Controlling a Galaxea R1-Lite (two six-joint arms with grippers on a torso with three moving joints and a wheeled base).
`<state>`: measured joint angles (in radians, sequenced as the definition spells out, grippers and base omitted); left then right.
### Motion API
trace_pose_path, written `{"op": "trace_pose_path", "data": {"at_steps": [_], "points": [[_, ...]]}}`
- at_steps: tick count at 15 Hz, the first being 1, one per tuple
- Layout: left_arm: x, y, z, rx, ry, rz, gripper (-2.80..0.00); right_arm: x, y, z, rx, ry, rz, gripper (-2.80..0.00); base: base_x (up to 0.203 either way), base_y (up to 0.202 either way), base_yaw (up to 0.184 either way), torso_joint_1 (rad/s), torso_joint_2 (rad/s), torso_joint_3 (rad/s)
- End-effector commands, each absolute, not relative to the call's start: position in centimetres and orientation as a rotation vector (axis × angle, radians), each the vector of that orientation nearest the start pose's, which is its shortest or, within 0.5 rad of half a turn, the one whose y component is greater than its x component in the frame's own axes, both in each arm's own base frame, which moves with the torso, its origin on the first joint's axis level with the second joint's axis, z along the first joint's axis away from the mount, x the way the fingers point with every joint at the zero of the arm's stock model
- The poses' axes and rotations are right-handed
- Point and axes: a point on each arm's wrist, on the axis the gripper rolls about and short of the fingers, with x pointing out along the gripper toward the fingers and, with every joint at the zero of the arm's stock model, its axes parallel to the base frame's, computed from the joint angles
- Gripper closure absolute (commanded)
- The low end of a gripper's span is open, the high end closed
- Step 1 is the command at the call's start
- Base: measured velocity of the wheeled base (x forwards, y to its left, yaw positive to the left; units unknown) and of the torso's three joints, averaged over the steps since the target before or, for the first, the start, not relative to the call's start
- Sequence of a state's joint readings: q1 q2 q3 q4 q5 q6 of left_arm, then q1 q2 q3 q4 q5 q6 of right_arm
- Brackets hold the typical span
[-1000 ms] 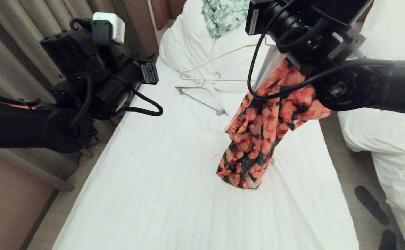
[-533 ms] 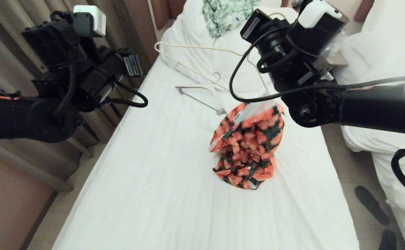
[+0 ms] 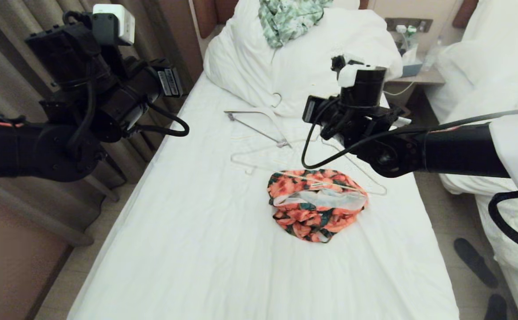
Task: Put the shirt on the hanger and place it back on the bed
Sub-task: Place the hanger on the bed
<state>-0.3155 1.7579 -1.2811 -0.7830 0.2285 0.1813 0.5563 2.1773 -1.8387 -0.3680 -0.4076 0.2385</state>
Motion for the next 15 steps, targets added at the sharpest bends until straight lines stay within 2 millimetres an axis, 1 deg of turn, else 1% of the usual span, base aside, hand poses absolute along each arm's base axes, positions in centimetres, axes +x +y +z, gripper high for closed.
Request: {"op": "trace_pose_path", "data": {"at_steps": [1,5,7,8,9,10,11,13,15], "points": [[32.5,-10.1,31.5,0.095,-0.312,-0.055,0.00,40.4,21.7,24.3,0.168,0.154,0.088,0.00,0.000,0.000,0.000,0.000,0.00,0.000],[32.3,-10.1,31.7,0.093,-0.317,-0.058,0.00,44.5,20.2,17.4,0.108,0.291,0.010,0.00,0.000,0.000,0.000,0.000,0.00,0.000],[32.2,-10.1,31.7,0.093,-0.319,-0.058,0.00,46.3,19.4,14.4,0.104,0.321,-0.011,0.00,0.000,0.000,0.000,0.000,0.00,0.000],[32.2,-10.1,31.7,0.092,-0.320,-0.058,0.00,47.1,19.1,13.4,0.110,0.311,-0.017,0.00,0.000,0.000,0.000,0.000,0.00,0.000],[32.2,-10.1,31.7,0.092,-0.320,-0.058,0.00,47.6,19.0,13.0,0.119,0.291,-0.018,0.00,0.000,0.000,0.000,0.000,0.00,0.000],[32.1,-10.0,31.8,0.092,-0.323,-0.056,0.00,47.6,19.0,13.0,0.120,0.288,-0.018,-2.80,0.000,0.000,0.000,0.000,0.00,0.000],[31.8,-9.9,32.1,0.088,-0.332,-0.054,0.00,47.6,19.0,13.2,0.121,0.284,-0.016,-2.80,0.000,0.000,0.000,0.000,0.00,0.000],[31.2,-9.7,32.1,0.089,-0.327,-0.055,0.00,47.3,19.3,13.6,0.111,0.285,-0.018,-2.80,0.000,0.000,0.000,0.000,0.00,0.000],[29.9,-9.0,32.6,0.087,-0.337,-0.046,0.00,46.3,19.2,14.7,0.084,0.284,-0.011,-2.80,0.000,0.000,0.000,0.000,0.00,0.000]]}}
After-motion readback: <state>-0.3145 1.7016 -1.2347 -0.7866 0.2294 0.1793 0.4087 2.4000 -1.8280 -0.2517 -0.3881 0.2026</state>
